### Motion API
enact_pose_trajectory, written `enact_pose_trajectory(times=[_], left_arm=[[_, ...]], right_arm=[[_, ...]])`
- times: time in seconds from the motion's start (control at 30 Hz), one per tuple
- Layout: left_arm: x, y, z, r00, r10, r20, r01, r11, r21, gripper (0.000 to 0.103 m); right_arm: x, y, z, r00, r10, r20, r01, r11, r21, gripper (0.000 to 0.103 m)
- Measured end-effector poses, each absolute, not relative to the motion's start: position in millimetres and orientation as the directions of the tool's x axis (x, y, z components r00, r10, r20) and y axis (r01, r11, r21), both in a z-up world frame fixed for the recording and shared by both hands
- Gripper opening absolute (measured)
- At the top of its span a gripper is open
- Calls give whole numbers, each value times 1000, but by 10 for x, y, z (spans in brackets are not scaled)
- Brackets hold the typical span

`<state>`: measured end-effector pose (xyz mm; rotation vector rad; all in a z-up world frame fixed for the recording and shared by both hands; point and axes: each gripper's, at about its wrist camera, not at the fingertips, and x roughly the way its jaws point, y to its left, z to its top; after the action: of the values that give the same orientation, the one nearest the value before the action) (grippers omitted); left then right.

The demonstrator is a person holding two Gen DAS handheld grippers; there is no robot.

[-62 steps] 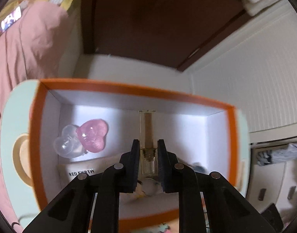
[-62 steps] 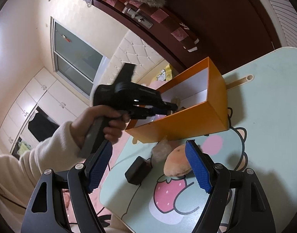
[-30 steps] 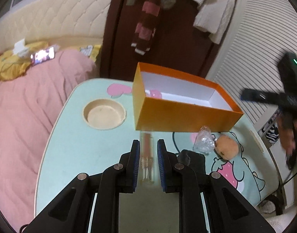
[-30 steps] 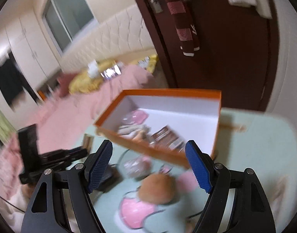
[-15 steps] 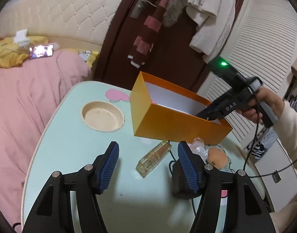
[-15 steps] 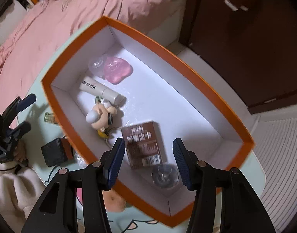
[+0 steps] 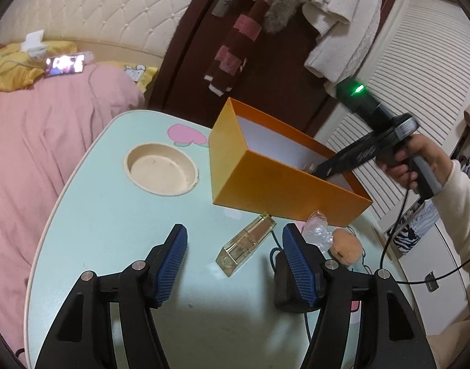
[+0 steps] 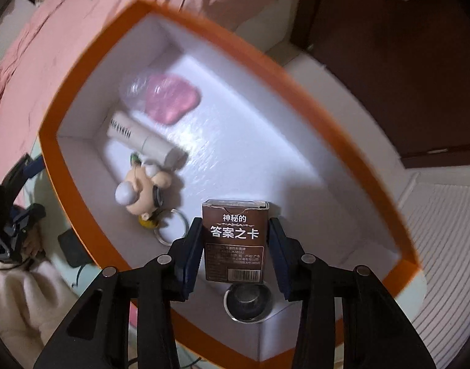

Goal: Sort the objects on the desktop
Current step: 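Grasp the brown card box with the right gripper and set it on the table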

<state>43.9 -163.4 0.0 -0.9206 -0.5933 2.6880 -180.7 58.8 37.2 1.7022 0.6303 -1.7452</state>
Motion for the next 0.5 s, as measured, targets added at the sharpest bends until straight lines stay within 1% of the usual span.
enact_pose_trajectory(times=[0.13, 0.23, 0.3, 0.4, 0.5], left_arm=[[440, -1639, -10, -770, 345, -537, -84, -889, -450, 66], [434, -1647, -18, -767, 341, -544, -75, -889, -452, 66], [433, -1651, -16, -767, 339, -544, -72, -889, -452, 66], [430, -1656, -13, -767, 336, -547, -69, -890, -450, 66], [424, -1656, 2, -767, 331, -550, -68, -893, -444, 66]], right_arm=[[-1718, 800, 858, -60, -253, -966, 678, -721, 146, 42], [-1419, 907, 1147, -41, -374, -926, 698, -674, 241, 42], [-1188, 910, 1112, -2, -409, -912, 710, -643, 287, 43], [-801, 835, 862, 53, -396, -917, 721, -620, 310, 43], [-482, 691, 497, 89, -365, -927, 720, -619, 313, 43]])
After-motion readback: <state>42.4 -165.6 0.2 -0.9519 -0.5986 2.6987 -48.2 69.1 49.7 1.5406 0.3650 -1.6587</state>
